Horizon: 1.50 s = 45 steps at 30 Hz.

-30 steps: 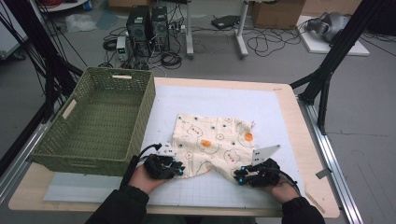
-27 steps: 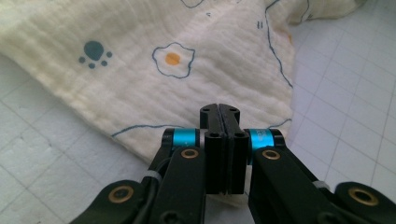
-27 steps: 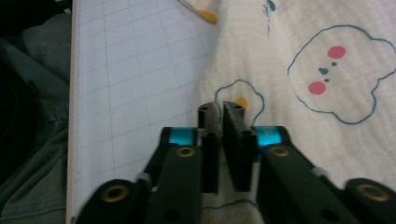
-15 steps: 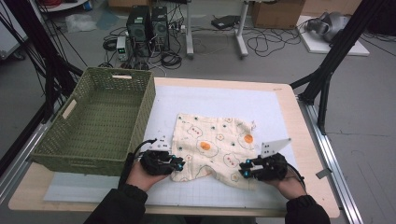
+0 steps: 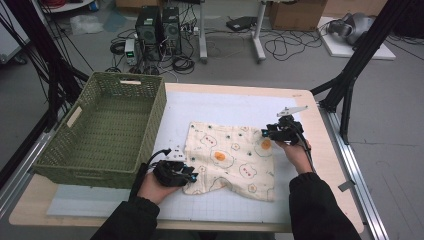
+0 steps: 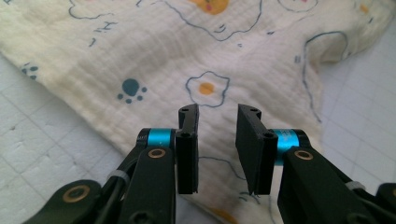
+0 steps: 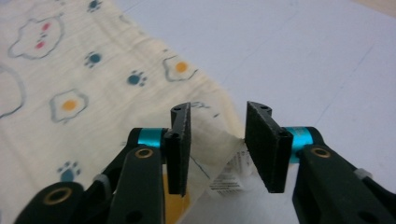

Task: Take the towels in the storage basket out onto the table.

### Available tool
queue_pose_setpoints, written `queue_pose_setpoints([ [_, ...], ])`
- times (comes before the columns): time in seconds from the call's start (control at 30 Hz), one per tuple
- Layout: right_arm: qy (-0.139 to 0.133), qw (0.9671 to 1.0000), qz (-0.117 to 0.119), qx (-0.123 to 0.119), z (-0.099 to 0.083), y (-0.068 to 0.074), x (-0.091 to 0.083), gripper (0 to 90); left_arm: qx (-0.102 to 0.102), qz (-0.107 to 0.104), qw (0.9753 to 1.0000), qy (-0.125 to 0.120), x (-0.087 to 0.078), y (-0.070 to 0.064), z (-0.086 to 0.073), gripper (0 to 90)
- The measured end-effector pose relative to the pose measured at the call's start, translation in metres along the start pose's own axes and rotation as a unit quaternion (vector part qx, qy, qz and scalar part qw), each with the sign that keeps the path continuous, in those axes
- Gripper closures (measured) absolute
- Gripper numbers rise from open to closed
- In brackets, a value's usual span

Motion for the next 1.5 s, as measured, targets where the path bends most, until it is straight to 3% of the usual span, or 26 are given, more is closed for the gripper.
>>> queue_pose_setpoints([
  [0.07,0.01,0.9999,0.004,0.001,0.0,-0.004,0.007,75.1,-0.001,0.001,1.0,-0.001,0.002,0.001,-0.001,70.2],
  [0.13,0.038,0.9988,0.03,0.005,-0.003,-0.003,0.013,83.4,-0.002,0.005,1.0,-0.003,0.002,0.002,0.0,71.1],
  [0.2,0.066,0.9966,0.05,0.002,-0.006,0.001,0.016,85.4,0.002,0.004,1.0,0.0,0.001,0.002,-0.001,71.2],
  [0.37,0.072,0.9916,0.107,-0.009,-0.007,0.013,0.008,84.1,0.003,0.006,1.0,-0.001,0.001,0.002,-0.001,70.9],
  [0.43,0.058,0.9944,0.087,-0.017,-0.002,0.012,0.003,73.3,0.003,0.006,1.0,-0.002,0.002,0.002,-0.001,70.7],
  [0.63,0.026,0.9985,0.046,-0.013,0.023,0.0,-0.008,67.5,0.004,0.008,1.0,-0.001,0.001,0.002,-0.001,70.7],
  [0.77,0.046,0.9985,0.028,-0.006,0.022,-0.009,0.001,66.9,0.005,0.008,1.0,-0.002,0.002,0.003,-0.001,70.6],
  [0.9,0.078,0.996,0.041,0.015,0.01,-0.009,0.016,65.3,0.004,0.008,1.0,-0.003,0.002,0.002,-0.001,70.1],
  [1.0,0.099,0.9939,0.048,0.013,0.003,-0.004,0.024,69.9,0.005,0.008,0.9999,-0.004,0.002,0.002,-0.001,69.7],
  [1.3,0.09,0.9945,0.053,0.01,0.0,-0.001,0.028,88.4,0.005,0.006,1.0,-0.005,0.002,0.002,-0.002,68.4],
  [1.5,0.099,0.9934,0.059,0.0,0.0,0.002,0.026,89.3,0.004,0.005,1.0,-0.006,0.002,0.002,-0.001,68.2],
])
Point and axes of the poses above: each handheld gripper's, and its own axes: x roughly forward along the jaws, z roughly out of its top, y roughly to its left, the point moved 7 cm from there along x, roughly forward along the jaws, and after that the axes turned 2 degrees about -x, right-handed, at the moved point
